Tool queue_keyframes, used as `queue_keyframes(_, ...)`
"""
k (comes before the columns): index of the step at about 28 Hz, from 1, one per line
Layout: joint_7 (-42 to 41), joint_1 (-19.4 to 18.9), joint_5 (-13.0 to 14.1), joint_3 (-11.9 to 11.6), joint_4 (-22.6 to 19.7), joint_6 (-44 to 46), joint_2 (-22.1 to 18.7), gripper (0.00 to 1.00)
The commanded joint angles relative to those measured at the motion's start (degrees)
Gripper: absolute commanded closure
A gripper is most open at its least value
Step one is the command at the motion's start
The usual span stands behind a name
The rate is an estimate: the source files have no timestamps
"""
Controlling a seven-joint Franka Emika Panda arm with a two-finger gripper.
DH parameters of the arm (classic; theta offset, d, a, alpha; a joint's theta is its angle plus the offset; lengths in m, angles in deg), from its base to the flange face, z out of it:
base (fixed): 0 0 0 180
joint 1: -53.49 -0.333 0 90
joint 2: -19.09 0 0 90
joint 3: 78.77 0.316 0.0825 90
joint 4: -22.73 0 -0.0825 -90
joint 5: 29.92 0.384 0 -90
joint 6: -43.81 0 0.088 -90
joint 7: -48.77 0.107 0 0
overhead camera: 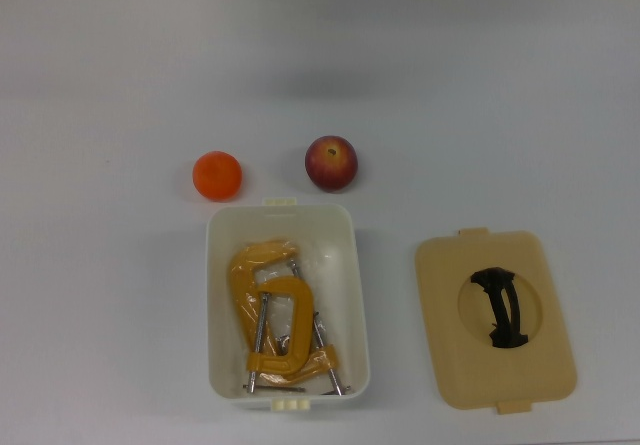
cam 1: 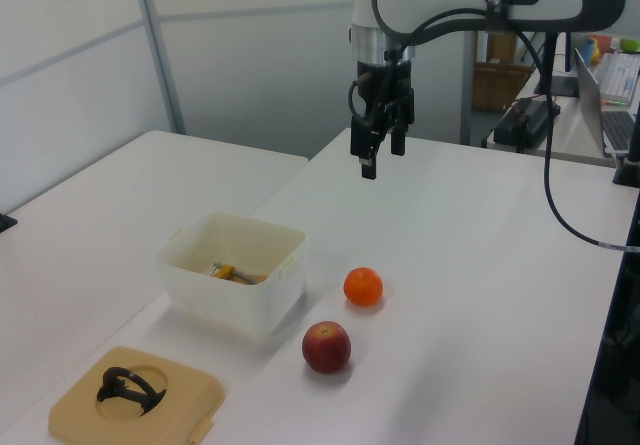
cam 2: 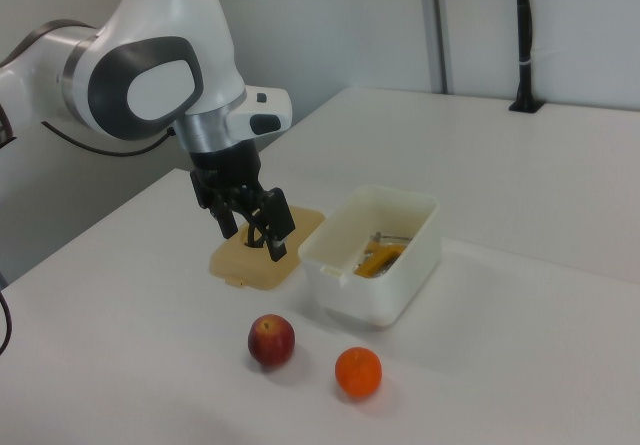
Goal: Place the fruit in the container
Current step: 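Move the open gripper over the orange and lower toward it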
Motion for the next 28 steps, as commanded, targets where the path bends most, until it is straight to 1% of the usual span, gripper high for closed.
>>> queue_keyframes(1, -0.7, 0.3, -0.3, -0.9, 1.0, 1.0, 0.9, 0.00)
queue_keyframes(7, -0.5, 1.3, -0.2, -1.7, 1.0, 0.9, 1.4, 0.00)
queue_keyframes(9, -0.5, 2.0, -0.3, -2.1, 1.0, 0.7, 3.2, 0.00)
queue_keyframes(13, -1.2, 4.2, -0.4, -2.1, 1.2, -1.6, 7.5, 0.00)
queue_keyframes(16, -1.2, 4.2, -0.8, -2.0, 1.0, -2.4, 9.8, 0.00)
queue_keyframes(17, -1.2, 4.2, -1.6, -2.0, 0.7, -3.7, 11.4, 0.00)
queue_keyframes(18, -1.1, 4.2, -1.9, -2.0, 0.7, -4.6, 12.1, 0.00)
queue_keyframes(23, -0.5, 4.2, -2.2, -2.0, -0.2, -7.2, 15.6, 0.00)
queue_keyframes(27, -0.4, 3.7, -3.8, -2.0, -0.8, -8.5, 18.2, 0.00)
queue_keyframes(28, -0.2, 3.4, -4.7, -2.0, -1.5, -10.2, 19.2, 0.00)
